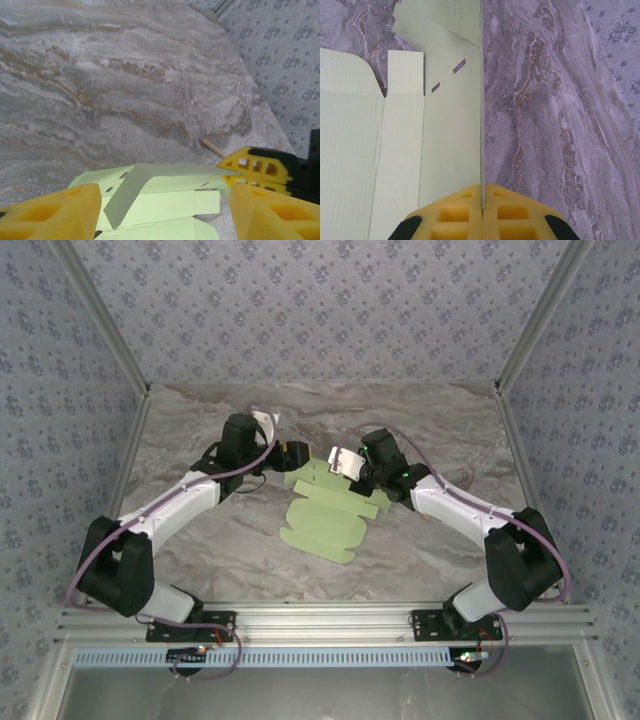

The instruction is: Fold the paper box

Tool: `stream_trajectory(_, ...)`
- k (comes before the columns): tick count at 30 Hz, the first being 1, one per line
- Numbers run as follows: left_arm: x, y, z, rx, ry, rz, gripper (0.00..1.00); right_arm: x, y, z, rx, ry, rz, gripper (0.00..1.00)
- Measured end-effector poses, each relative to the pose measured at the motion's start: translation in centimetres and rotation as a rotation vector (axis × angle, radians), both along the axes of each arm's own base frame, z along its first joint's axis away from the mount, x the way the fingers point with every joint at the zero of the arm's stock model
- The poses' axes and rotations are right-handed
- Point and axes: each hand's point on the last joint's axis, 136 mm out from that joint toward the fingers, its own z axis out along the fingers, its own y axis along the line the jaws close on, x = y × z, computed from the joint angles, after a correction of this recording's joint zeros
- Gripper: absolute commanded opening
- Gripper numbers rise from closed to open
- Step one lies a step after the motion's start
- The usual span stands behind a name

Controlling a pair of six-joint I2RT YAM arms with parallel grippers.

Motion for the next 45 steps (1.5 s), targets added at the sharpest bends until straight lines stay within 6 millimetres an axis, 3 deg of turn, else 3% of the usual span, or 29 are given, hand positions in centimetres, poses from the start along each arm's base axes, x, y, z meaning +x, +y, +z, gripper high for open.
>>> stream_trajectory(5, 0.2, -0.7, -2.0, 0.016, 0.065, -0.031, 0.63, 0.0, 0.0, 0.1, 0.005, 0.003, -0.006, 0.00)
stream_trajectory(13, -0.5, -2.6, -3.3, -0.010, 0.129, -0.097, 0.52, 0.2, -0.1, 0.3, 0.010, 0.002, -0.019, 0.00)
stream_trajectory(30, 0.7, -5.0, -1.7, -0.185, 0.151, -0.094, 0.52, 1.3, -0.2, 1.2, 0.032, -0.052, -0.100, 0.00)
stream_trajectory(37, 0.7, -4.4, -2.5, -0.177, 0.157, -0.071, 0.53, 1.3, -0.3, 1.0, 0.039, -0.050, -0.115, 0.00)
stream_trajectory(45, -1.9, -0.7, -4.4, -0.109, 0.131, -0.020, 0.59, 1.2, -1.7, 1.0, 0.054, 0.006, -0.155, 0.00)
